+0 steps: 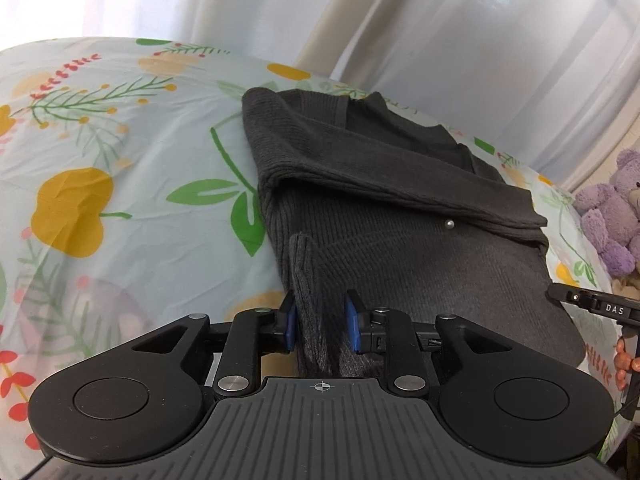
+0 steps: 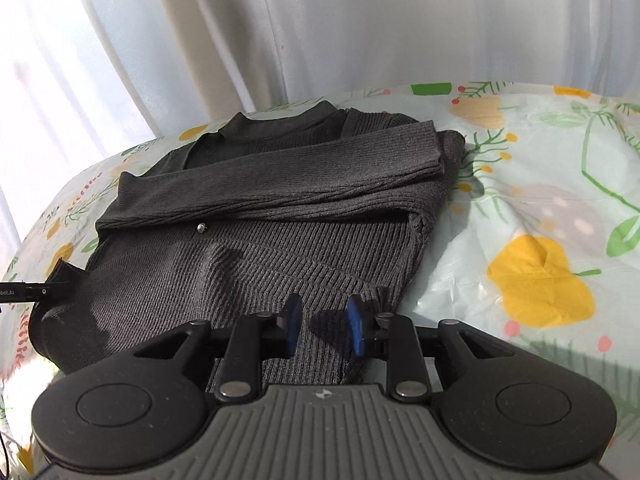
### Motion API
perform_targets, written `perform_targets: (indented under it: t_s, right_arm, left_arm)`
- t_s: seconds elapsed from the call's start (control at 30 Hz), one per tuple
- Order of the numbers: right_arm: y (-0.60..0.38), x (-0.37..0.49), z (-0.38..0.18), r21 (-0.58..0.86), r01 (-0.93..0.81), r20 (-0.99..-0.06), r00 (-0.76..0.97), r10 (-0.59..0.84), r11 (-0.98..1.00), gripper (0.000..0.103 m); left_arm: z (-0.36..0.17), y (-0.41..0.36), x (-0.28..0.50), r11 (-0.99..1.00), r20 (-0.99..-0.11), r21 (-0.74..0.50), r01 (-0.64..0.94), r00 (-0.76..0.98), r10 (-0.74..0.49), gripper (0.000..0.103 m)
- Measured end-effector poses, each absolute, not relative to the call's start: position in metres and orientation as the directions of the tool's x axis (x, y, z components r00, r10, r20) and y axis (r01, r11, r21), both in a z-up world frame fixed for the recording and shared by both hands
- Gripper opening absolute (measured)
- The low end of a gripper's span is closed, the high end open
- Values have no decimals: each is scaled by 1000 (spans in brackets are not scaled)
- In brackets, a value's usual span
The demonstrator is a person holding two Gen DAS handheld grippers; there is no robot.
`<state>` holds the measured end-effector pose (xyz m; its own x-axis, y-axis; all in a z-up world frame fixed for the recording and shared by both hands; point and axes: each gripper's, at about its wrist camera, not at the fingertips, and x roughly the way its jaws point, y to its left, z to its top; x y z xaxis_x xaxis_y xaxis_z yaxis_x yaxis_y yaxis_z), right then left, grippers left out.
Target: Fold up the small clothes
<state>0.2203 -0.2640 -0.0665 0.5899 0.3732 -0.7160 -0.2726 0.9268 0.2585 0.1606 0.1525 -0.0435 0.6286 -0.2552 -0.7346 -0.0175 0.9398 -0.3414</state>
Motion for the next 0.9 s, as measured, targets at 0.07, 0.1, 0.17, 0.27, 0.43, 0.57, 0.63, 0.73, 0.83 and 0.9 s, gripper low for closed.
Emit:
perform_targets:
  t_s: [0.07,0.1,0.17,0.27,0.43,0.57,0.63,0.73,0.83,0.9]
  right_arm:
    - [-264,218,-65,222,-266,-720,605,342,938,28]
    - [-264,218,-64,211,-258,-722,609,328,943,28]
    - [-267,217,-64,204,-237,-721,621,309,950,28]
    - [-270,219,-69,201,-222,-740,604,296,954,28]
    - [-265,215,-70,152,-268,-733,615,291,951,10]
    - [-260,212,-67,137,-303,-719,625,305,943,7]
    - [-259,214,-70,148,-303,-727,612,312,941,8]
    - [-262,219,-75,181,-297,-737,590,329,938,9]
    - [-264,222,-76,207,-315,-732,578,360,926,8]
    - [-264,223,-76,208,-330,-731,572,371,921,6]
  left_arm:
    - [-45,154,161,937,-736,-348,-21,626,-259,26]
    - [-45,154,161,936,-734,-352,-22,627,-262,26]
    - [-45,154,160,933,-728,-359,-17,631,-269,26]
    - [-44,151,160,936,-726,-351,-6,633,-268,25]
    - [-39,144,158,947,-715,-320,14,653,-251,12]
    - [-42,142,162,947,-726,-321,10,640,-253,13]
    - [-45,141,164,946,-735,-324,6,628,-255,16]
    - [-46,138,165,949,-744,-315,0,621,-247,18]
    - [-43,135,164,958,-749,-286,-17,628,-212,12]
    - [-35,134,163,962,-740,-271,-24,645,-193,10]
